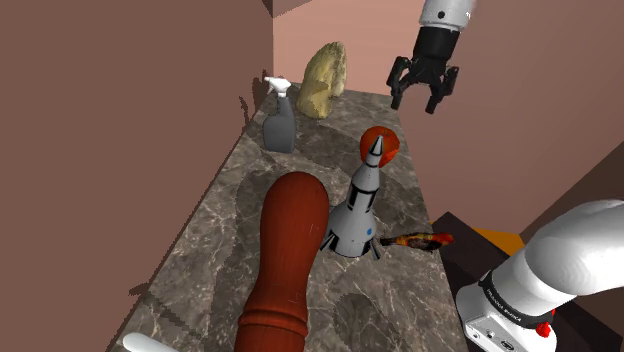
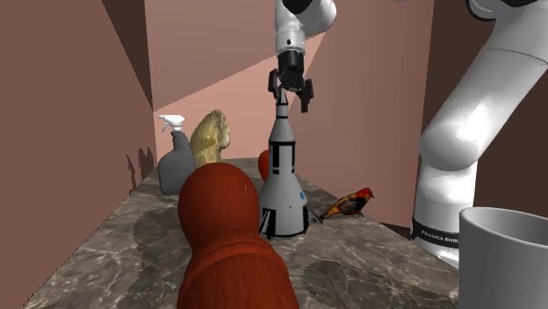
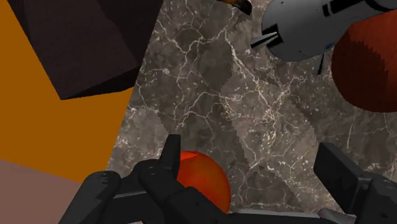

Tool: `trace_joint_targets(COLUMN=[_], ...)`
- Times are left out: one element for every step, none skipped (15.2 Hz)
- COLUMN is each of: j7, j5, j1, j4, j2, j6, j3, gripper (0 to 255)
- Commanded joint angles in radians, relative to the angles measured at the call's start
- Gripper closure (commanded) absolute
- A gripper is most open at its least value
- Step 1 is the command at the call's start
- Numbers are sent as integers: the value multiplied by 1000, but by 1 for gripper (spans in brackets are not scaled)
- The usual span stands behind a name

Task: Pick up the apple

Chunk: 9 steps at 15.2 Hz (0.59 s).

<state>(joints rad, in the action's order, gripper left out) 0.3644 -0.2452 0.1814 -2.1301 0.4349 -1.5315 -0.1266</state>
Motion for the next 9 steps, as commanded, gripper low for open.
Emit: trace_joint_targets(j7=[122, 176, 228, 280, 330, 379, 427, 475, 521], j5=[-28, -40, -53, -65, -77, -89, -102, -115, -127], j1=[33, 49, 64, 78, 91, 105, 118, 131, 143], j4=[44, 58, 71, 83, 93, 101, 107, 111, 113], j2=[-78, -112, -145, -175, -204, -231, -257, -280, -301], j6=[-19, -32, -45, -59, -73, -87, -103, -118, -135], j3=[-2, 0, 4, 9, 14, 21, 29, 37, 46], gripper=[0, 0, 0, 0, 0, 0, 0, 0, 0])
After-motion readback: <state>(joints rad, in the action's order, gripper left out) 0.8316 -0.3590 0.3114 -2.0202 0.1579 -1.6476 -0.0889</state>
